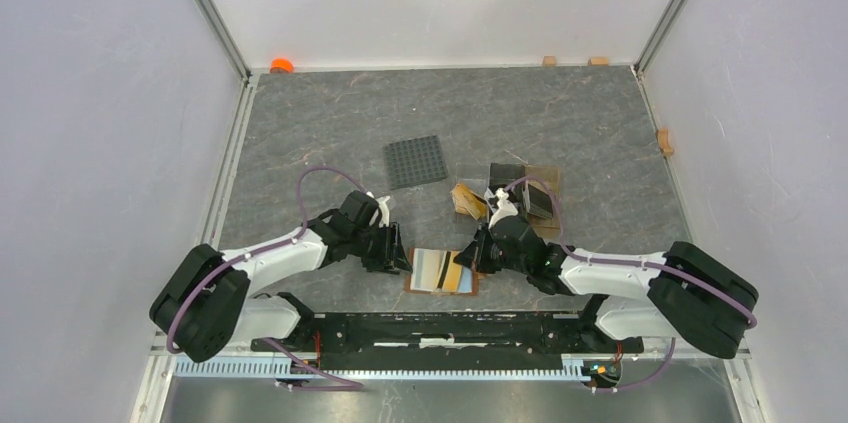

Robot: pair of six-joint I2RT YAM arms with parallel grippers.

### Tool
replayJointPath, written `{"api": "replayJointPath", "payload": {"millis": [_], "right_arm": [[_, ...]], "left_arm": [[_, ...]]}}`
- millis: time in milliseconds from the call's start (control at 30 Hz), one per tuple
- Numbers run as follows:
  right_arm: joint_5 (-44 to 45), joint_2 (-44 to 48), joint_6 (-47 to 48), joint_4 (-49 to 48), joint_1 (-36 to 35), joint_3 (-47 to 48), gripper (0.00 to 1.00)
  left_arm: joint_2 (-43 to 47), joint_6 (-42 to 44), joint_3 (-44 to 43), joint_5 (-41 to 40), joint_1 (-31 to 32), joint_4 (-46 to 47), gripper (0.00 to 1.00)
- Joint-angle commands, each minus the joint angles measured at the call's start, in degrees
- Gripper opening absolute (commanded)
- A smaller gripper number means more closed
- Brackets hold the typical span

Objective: Put the credit cards into the card holder
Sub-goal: Insert the credit card into the card holder.

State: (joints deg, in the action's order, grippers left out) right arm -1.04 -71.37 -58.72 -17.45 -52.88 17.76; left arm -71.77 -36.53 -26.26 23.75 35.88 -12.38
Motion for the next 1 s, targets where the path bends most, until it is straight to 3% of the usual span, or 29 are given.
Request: {"api": "replayJointPath", "payload": {"millis": [0, 967], "right_arm": [[1.31, -1.65, 0.74, -1.4, -0.56, -0.49, 0.0], [-0.62, -9.04, -1.89, -8.56, -2.06, -1.08, 0.0]], "left_arm": [[-1.23, 0.19, 0.43, 0.34, 0.51, 1.31, 0.47], [-3.18, 0.23, 0.43, 0.5, 0.78, 1.56, 0.37]]}}
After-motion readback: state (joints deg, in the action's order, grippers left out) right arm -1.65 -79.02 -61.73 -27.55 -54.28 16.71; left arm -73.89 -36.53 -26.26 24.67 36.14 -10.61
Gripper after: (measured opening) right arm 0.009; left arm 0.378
